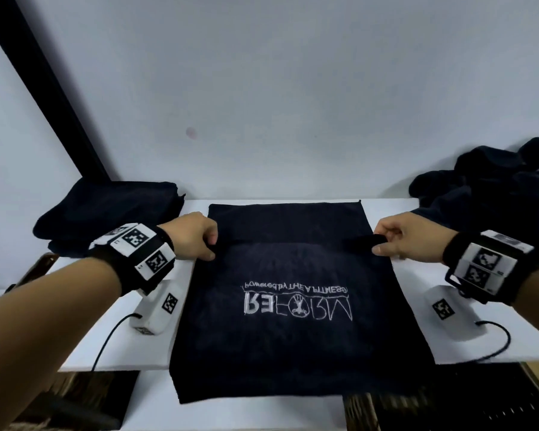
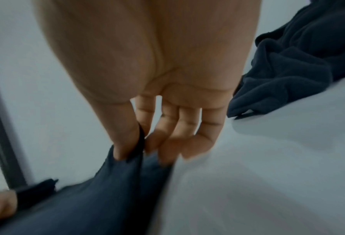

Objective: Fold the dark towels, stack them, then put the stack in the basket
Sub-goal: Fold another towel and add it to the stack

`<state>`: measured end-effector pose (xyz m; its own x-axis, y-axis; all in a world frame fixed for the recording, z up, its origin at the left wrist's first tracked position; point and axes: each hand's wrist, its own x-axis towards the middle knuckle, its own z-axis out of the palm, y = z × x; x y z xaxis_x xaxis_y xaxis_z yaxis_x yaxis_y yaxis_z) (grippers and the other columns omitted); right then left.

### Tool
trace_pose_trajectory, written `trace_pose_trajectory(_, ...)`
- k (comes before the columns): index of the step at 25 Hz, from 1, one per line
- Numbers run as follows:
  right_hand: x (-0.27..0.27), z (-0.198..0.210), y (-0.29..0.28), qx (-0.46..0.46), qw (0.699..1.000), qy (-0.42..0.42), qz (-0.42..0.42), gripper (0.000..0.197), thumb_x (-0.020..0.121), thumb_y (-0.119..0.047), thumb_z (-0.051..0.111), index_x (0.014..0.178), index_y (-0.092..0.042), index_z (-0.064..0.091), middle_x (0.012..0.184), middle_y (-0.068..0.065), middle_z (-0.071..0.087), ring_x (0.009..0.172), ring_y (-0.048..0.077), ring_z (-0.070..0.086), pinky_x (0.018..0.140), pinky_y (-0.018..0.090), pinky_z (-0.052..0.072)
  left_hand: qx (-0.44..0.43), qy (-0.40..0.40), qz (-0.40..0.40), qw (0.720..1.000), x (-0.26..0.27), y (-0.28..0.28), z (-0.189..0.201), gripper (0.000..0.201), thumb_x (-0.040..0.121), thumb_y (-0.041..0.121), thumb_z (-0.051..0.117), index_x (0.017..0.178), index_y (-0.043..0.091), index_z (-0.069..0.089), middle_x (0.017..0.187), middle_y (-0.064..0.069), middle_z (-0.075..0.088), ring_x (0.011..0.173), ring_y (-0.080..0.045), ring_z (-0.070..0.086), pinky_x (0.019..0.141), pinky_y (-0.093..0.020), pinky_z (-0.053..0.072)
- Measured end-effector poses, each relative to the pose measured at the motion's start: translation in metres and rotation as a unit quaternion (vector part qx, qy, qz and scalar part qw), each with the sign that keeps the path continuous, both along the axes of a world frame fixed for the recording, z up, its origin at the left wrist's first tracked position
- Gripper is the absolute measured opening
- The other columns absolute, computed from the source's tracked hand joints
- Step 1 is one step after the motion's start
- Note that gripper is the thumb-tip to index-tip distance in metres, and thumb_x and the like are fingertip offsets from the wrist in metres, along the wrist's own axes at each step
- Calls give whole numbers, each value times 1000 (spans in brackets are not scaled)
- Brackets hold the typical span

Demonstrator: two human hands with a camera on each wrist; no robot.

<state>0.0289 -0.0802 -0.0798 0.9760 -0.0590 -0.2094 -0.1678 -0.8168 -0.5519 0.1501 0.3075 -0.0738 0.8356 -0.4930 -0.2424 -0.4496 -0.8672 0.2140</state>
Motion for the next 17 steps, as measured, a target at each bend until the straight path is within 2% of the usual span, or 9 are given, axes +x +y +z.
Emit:
trace_pose_trajectory(1, -6, 8, 1, 42, 999, 10, 9, 11, 81, -11, 75, 78, -10, 64, 56, -4, 60, 55, 12, 56, 58, 25, 51, -17, 17, -1, 1000, -2, 6, 8, 19, 79, 16, 75, 78, 20, 57, 82, 6, 60, 60, -4, 51, 54, -18, 41)
trace_pose_trajectory(2, -13, 19, 2, 80, 996, 25, 22, 9, 83, -7, 72, 80, -7, 64, 59, 1, 64, 57, 14, 60, 59, 28, 53, -47, 45, 3, 998, -5, 14, 19, 23, 80, 12, 75, 72, 20, 55, 68, 11, 58, 50, -2, 46, 49, -18, 38)
trace_pose_trajectory(3, -18, 30, 1, 119, 992, 33, 32, 6, 85, -4, 70, 83, -3, 64, 63, 5, 66, 58, 16, 62, 60, 29, 55, -92, 79, 6, 993, -8, 22, 34, 23, 80, 8, 75, 71, 17, 56, 60, 10, 56, 47, -4, 44, 49, -21, 38)
trace_pose_trajectory(5, -18, 48, -4, 187, 982, 17, 27, 5, 85, -1, 66, 84, 2, 62, 66, 9, 65, 59, 18, 62, 59, 26, 55, -181, 127, 22, 975, -3, 34, 58, 14, 82, 1, 71, 78, 9, 60, 59, 1, 59, 52, -8, 50, 50, -20, 42)
trace_pose_trajectory(8, 20, 57, -12, 252, 966, -33, -45, 7, 88, -7, 63, 88, -1, 61, 67, 7, 60, 63, 17, 59, 56, 25, 56, -222, 53, 82, 970, 34, 22, 72, 7, 86, 0, 66, 86, 6, 64, 59, -2, 63, 53, -10, 56, 50, -21, 46)
trace_pose_trajectory(11, 78, 25, -15, 220, 970, -20, -103, 4, 92, -9, 62, 92, -5, 60, 72, 7, 60, 64, 18, 58, 55, 29, 59, -145, 21, 122, 982, 80, -7, 42, 7, 87, 3, 64, 83, 9, 64, 66, -9, 66, 54, -15, 60, 54, -27, 48)
trace_pose_trajectory(13, 104, -2, -17, 157, 979, 11, -127, 4, 92, -11, 62, 91, -7, 61, 71, 11, 58, 56, 16, 57, 49, 26, 56, -108, 15, 148, 983, 99, -17, 10, 3, 88, 6, 63, 86, 8, 63, 73, -14, 67, 60, -24, 66, 59, -34, 54)
trace_pose_trajectory(15, 118, -17, -19, 147, 978, 19, -144, 6, 94, -13, 59, 93, -7, 59, 65, 10, 53, 44, 11, 54, 42, 22, 52, -127, -5, 191, 973, 108, -20, -14, 2, 89, 8, 61, 89, 9, 62, 75, -14, 64, 64, -33, 65, 62, -38, 56)
trace_pose_trajectory(17, 123, -20, -22, 149, 978, 32, -146, 6, 96, -13, 57, 93, -8, 58, 65, 10, 52, 48, 13, 55, 42, 23, 53, -139, -24, 206, 968, 111, -23, -26, 2, 90, 11, 58, 89, 12, 60, 70, -13, 62, 59, -32, 61, 59, -34, 54)
